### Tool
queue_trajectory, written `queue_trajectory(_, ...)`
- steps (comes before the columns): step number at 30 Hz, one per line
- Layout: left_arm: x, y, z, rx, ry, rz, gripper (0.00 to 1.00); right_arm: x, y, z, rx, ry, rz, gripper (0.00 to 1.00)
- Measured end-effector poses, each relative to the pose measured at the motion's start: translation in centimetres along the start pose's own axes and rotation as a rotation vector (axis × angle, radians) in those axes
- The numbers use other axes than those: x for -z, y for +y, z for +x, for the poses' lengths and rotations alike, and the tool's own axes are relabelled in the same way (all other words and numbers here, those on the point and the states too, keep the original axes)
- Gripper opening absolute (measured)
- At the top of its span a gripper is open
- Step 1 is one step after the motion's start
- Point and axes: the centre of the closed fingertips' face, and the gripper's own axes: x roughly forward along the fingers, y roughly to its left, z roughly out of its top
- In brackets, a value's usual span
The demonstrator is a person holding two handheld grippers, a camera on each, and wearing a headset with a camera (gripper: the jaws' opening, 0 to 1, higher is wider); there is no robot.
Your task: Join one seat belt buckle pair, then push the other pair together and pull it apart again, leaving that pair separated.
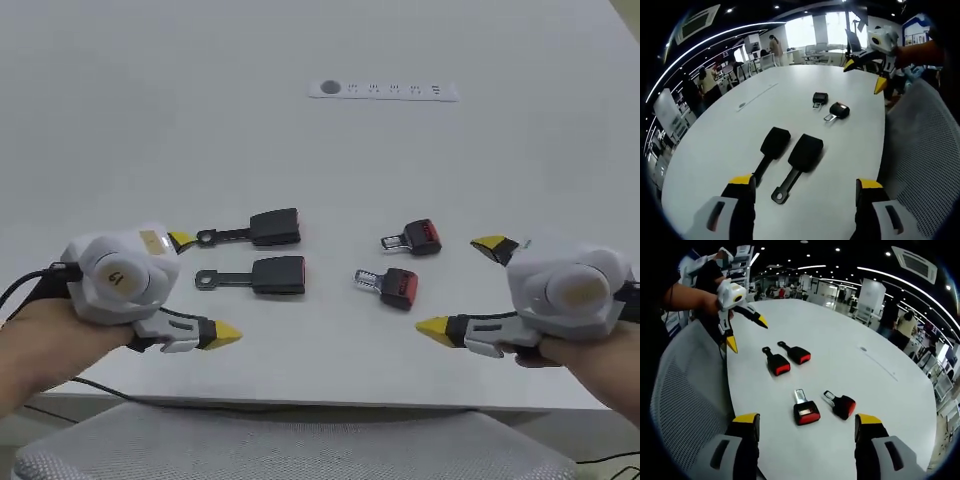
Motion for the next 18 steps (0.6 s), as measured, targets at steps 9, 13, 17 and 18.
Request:
queue_trajectory(9,0.5,-0.1,2.6,0.057,0.041,0.059,0.73,0.7,0.1,2.8,-0.063,0.019,-0.051,0.71)
queue_trajectory(13,0.3,-0.3,3.4,0.083,0.057,0.080,0.72,0.9,0.1,3.8,-0.083,0.037,-0.060,0.69)
queue_trajectory(17,0.2,0.0,4.2,0.104,0.073,0.097,0.68,1.2,0.3,4.6,-0.109,0.051,-0.078,0.65)
queue_trajectory(18,0.1,0.2,4.4,0.105,0.075,0.097,0.67,1.2,0.5,4.7,-0.120,0.057,-0.083,0.64)
